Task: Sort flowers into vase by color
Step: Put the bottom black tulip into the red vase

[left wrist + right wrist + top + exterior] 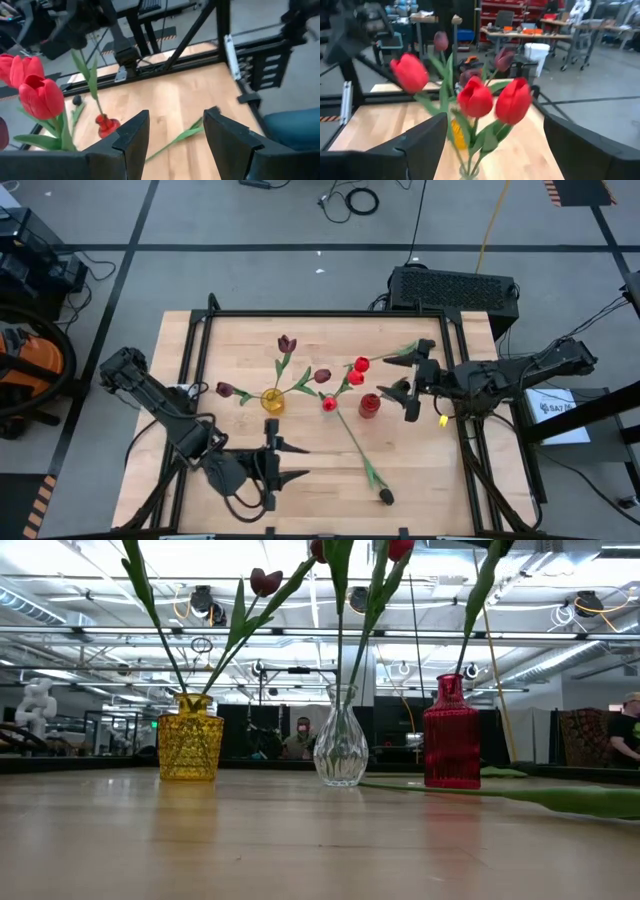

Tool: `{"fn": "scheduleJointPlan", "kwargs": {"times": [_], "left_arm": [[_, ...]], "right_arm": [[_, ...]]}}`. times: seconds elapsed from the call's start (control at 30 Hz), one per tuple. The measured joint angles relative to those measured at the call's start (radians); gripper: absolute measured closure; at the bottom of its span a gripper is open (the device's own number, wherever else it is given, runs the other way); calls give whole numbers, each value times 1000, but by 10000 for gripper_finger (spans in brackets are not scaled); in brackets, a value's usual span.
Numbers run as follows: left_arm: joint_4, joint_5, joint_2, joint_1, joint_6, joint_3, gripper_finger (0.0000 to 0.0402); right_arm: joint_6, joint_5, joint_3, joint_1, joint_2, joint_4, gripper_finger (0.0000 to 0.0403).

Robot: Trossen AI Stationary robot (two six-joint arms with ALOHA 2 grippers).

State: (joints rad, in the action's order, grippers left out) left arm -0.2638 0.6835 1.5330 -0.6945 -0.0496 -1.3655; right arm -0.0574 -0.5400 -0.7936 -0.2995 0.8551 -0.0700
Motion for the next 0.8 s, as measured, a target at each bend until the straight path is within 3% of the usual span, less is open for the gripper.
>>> {"fn": "scheduleJointPlan", "kwargs": {"times": [0.3, 0.4, 0.57, 0.8], "left_arm": [[114, -110, 53, 48, 42, 0, 207], [183, -135, 73, 48, 59, 0, 207], [143, -138, 122, 49, 65, -59, 207], [81, -178, 276, 79, 93, -189, 208]], "right_arm": [[44, -14, -60, -68, -6, -26, 80], [66, -82, -106, -118, -30, -47, 80], [53, -172, -189, -233, -77, -159, 82], [-66, -256, -197, -401, -69, -310, 102]]}}
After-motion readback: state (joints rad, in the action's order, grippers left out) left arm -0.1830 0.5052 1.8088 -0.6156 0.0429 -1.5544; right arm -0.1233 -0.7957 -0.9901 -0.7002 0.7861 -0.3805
